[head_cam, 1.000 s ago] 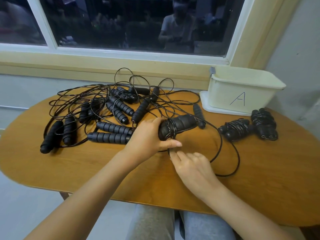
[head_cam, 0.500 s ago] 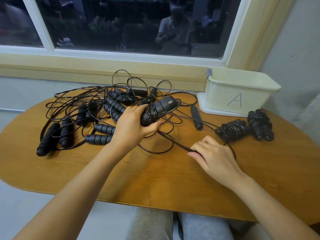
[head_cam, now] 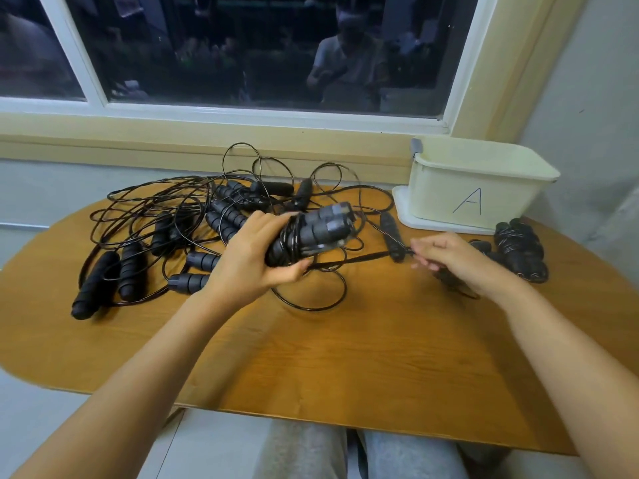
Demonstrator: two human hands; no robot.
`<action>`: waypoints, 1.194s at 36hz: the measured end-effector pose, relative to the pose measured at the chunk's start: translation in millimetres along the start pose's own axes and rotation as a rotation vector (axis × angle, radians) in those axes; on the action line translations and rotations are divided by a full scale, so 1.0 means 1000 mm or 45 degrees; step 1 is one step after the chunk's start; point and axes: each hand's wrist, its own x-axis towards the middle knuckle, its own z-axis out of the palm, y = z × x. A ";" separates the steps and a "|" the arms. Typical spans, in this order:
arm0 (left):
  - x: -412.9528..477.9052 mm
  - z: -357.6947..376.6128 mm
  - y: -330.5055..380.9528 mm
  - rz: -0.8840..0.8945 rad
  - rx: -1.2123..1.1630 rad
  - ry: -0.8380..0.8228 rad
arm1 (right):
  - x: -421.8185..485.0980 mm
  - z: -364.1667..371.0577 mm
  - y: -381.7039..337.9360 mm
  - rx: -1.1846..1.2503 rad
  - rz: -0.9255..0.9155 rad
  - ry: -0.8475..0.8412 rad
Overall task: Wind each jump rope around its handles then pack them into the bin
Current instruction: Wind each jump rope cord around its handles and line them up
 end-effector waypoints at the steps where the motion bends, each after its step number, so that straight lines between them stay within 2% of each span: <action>1: 0.000 0.000 0.003 0.089 0.025 -0.032 | 0.007 -0.002 -0.001 -0.008 0.023 -0.016; 5: 0.006 0.006 0.020 0.466 0.290 -0.114 | 0.034 -0.011 -0.015 -0.081 0.048 0.038; 9: 0.005 0.020 0.039 0.639 0.600 -0.158 | 0.047 -0.011 -0.047 -0.189 -0.030 0.168; 11: 0.003 0.027 0.045 0.593 0.741 -0.183 | 0.046 -0.008 -0.066 -0.180 -0.119 0.230; 15: 0.003 0.034 0.048 0.289 0.966 -0.281 | 0.026 0.004 -0.090 -0.330 -0.281 0.260; 19: 0.004 0.036 0.037 0.064 1.027 -0.255 | -0.004 0.026 -0.087 -0.450 -0.333 0.272; 23: 0.007 0.036 0.031 -0.069 1.060 -0.210 | -0.029 0.046 -0.077 -0.646 -0.358 0.275; 28: 0.012 0.033 0.030 -0.231 0.882 -0.268 | -0.040 0.069 -0.060 -0.602 -0.438 0.321; 33: 0.014 0.026 0.036 -0.485 0.387 -0.305 | -0.037 0.079 -0.048 -0.427 -0.383 0.277; 36: 0.012 0.022 0.040 -0.489 -0.015 -0.203 | -0.035 0.080 -0.047 -0.243 -0.348 0.192; 38: 0.011 0.020 0.043 -0.544 -0.216 -0.206 | -0.031 0.080 -0.048 -0.098 -0.312 0.134; 43: 0.011 0.017 0.054 -0.600 -0.385 -0.268 | -0.018 0.081 -0.048 0.075 -0.180 0.183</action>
